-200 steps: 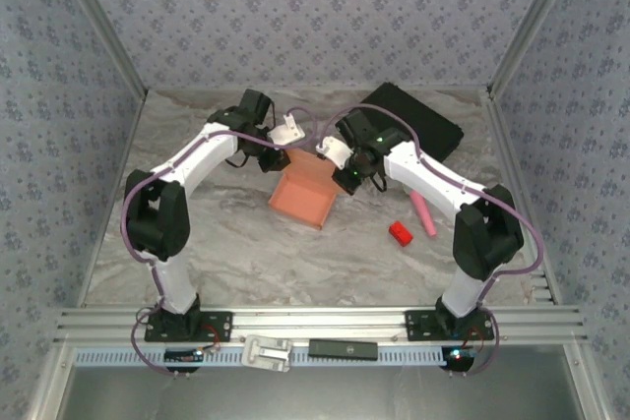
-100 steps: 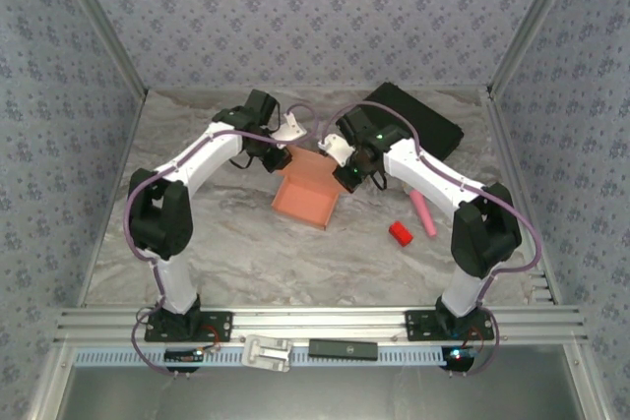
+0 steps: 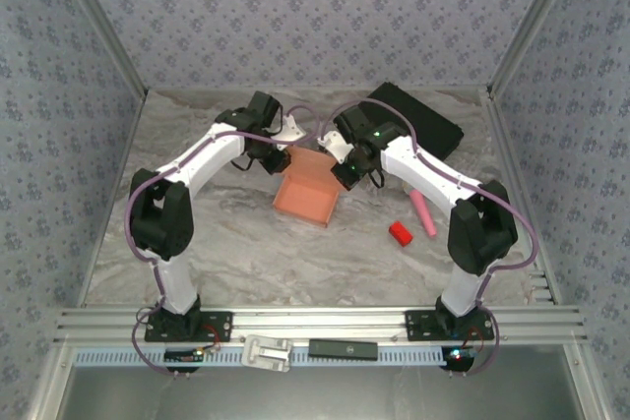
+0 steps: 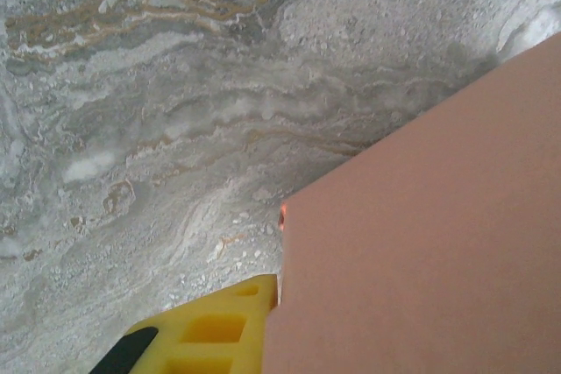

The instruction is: Fold the paper box

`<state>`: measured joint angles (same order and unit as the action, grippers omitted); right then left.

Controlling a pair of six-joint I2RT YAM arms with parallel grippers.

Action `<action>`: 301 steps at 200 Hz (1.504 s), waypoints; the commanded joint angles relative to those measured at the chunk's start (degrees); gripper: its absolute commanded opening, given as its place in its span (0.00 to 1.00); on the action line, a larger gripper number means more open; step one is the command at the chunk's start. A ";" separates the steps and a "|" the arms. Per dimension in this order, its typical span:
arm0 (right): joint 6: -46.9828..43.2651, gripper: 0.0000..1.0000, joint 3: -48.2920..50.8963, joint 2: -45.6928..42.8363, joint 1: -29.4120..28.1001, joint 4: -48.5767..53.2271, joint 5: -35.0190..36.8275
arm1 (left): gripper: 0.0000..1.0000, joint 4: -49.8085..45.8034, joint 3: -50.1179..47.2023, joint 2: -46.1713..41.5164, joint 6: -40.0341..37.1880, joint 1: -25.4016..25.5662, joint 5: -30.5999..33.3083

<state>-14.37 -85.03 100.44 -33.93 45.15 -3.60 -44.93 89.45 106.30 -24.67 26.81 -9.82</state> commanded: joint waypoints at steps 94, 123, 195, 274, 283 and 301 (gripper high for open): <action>0.39 0.00 -2.15 0.47 -0.18 1.24 1.22 | 0.00 -4.63 5.68 1.64 -0.63 0.86 -0.47; 2.86 0.00 -2.78 1.05 0.09 0.74 2.31 | 0.00 -4.10 4.75 0.97 3.45 0.81 -2.01; 24.78 0.00 -4.92 2.48 -2.78 -2.41 8.54 | 0.00 7.23 -2.76 -3.21 28.51 5.27 6.02; 37.35 0.00 -12.85 7.16 -5.00 -2.87 15.99 | 0.00 13.80 -3.03 -3.91 42.63 7.75 14.21; 37.57 0.00 -13.76 7.62 -5.12 -2.96 17.04 | 0.00 14.97 -3.28 -3.91 42.99 7.66 14.07; 37.65 0.00 -14.84 8.16 -5.11 -3.89 17.98 | 0.00 17.02 -4.05 -4.08 43.54 7.69 13.96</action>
<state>20.64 -96.20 107.55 -37.45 45.91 14.28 -33.23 86.32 104.55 16.45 32.86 7.14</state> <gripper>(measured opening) 0.057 0.064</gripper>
